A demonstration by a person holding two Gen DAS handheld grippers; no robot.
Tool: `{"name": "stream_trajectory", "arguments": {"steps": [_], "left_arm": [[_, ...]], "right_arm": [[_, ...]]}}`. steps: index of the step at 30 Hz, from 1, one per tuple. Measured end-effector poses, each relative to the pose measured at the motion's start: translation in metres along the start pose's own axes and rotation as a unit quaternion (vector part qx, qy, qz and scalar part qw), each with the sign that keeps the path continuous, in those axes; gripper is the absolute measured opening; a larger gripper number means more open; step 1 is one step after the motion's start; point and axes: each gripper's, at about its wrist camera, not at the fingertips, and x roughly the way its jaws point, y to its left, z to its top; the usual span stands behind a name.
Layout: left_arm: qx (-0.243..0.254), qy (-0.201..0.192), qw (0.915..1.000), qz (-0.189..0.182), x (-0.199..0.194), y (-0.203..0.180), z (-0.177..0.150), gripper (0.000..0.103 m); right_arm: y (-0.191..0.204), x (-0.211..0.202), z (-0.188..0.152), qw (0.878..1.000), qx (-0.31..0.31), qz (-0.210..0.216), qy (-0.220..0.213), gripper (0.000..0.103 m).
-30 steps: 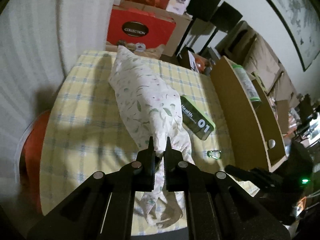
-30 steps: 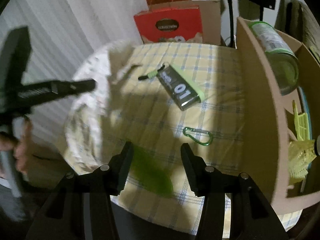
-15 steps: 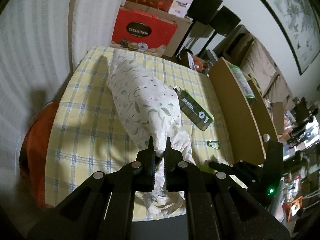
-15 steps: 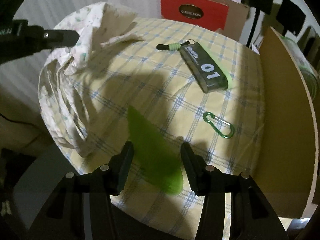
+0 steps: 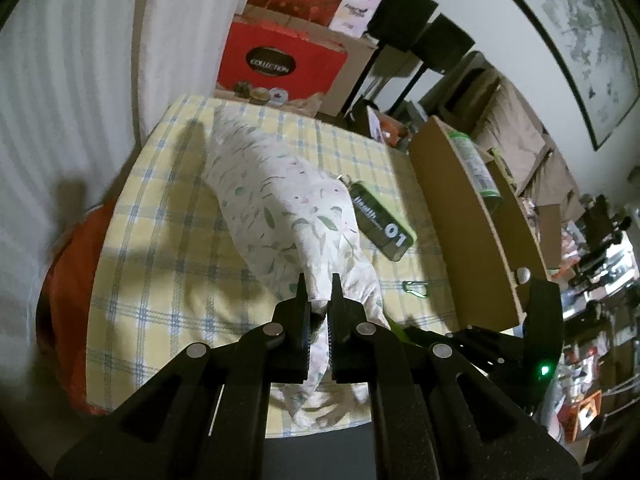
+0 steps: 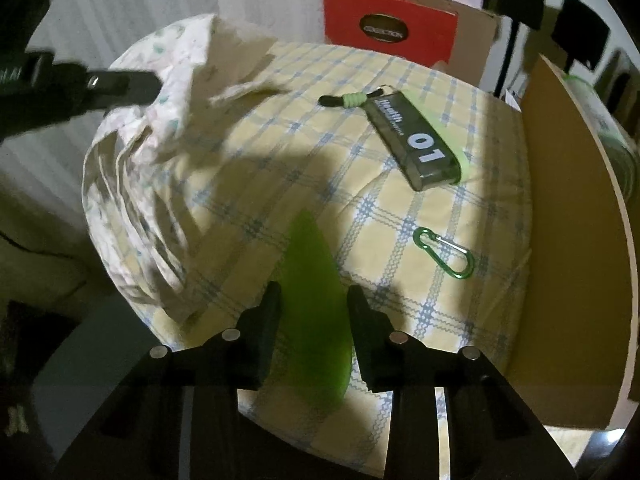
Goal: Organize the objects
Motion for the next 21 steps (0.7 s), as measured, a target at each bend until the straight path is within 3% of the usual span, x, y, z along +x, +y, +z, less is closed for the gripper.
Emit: {"name": "stream_trajectory", "arguments": {"steps": [11,21], "left_arm": [[0.053,-0.025,0.9975,-0.040,-0.028,-0.062,0.026,0.006],[0.129,-0.048,0.9882,-0.068,-0.051,-0.146,0.053,0.006]], "right_arm": [[-0.015,-0.056,0.012,0.998,0.033,-0.006,-0.055,0.034],[-0.051,-0.119,0.017,0.991,0.080,-0.030,-0.099,0.034]]}}
